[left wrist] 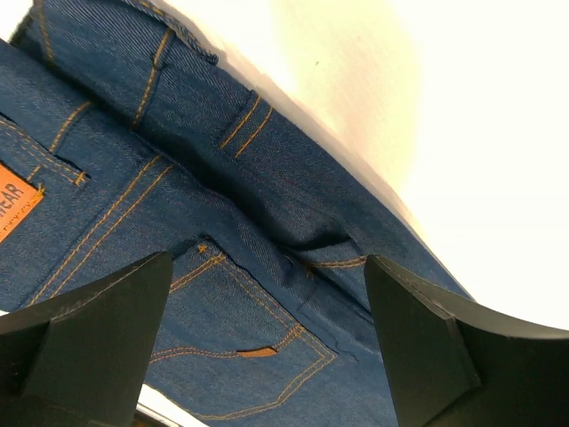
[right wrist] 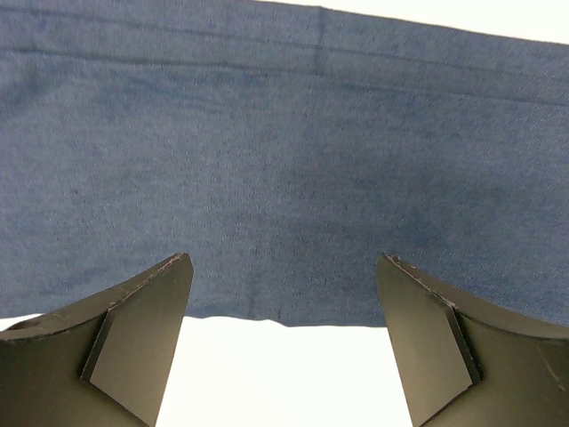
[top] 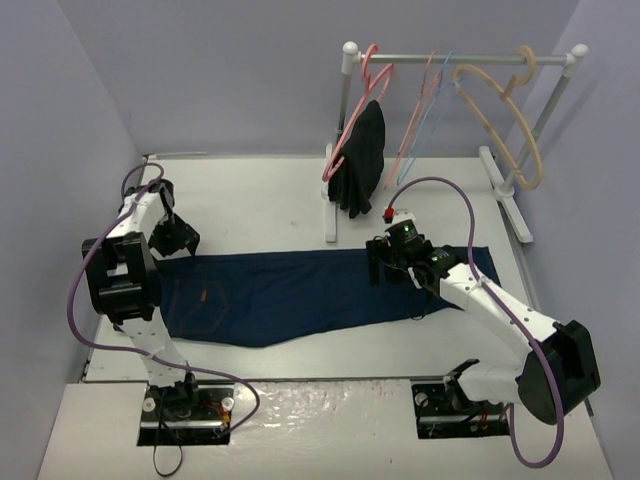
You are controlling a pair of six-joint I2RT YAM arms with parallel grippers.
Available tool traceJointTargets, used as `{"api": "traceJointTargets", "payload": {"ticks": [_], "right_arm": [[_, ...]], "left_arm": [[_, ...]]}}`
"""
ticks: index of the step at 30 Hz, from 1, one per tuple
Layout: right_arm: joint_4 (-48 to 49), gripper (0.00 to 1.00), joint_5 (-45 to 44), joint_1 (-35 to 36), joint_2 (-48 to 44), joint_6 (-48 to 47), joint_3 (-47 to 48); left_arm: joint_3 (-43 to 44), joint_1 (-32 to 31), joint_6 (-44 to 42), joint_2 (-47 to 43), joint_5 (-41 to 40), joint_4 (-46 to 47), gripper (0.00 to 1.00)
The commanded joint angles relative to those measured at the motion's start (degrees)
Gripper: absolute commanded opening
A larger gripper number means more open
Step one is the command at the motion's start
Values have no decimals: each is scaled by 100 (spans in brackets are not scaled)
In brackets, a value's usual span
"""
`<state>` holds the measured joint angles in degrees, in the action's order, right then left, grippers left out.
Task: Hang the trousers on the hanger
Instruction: Fold the trousers at the center of the board.
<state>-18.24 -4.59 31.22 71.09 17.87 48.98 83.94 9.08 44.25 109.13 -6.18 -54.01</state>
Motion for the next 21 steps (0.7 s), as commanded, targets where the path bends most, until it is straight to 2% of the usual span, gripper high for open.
{"api": "traceJointTargets", "payload": {"ticks": [1,9,13,16,18,20,21], "right_arm": [[227,82,204,42,-210,-67,-64],[298,82,211,42,-210,-75,-125],[346,82,307,34,-217,-6,-210],[348,82,310,41,-245,-3,-222],[365,82,330,33,-248,-11,-228],[376,82,343,33,-240,-3,-240],[381,82,356,33,-231,-3,-240]], "left_arm": [[-34,35,121,-61,121,-232,82],[-215,41,233,2,128,-131,71],[-238,40,274,96,142,-94,61],[-210,32,296,46,152,-76,43],[-133,-6,298,-6,135,-142,21],[-35,-82,297,-79,90,-224,12],[32,-131,302,-132,72,-292,4]]}}
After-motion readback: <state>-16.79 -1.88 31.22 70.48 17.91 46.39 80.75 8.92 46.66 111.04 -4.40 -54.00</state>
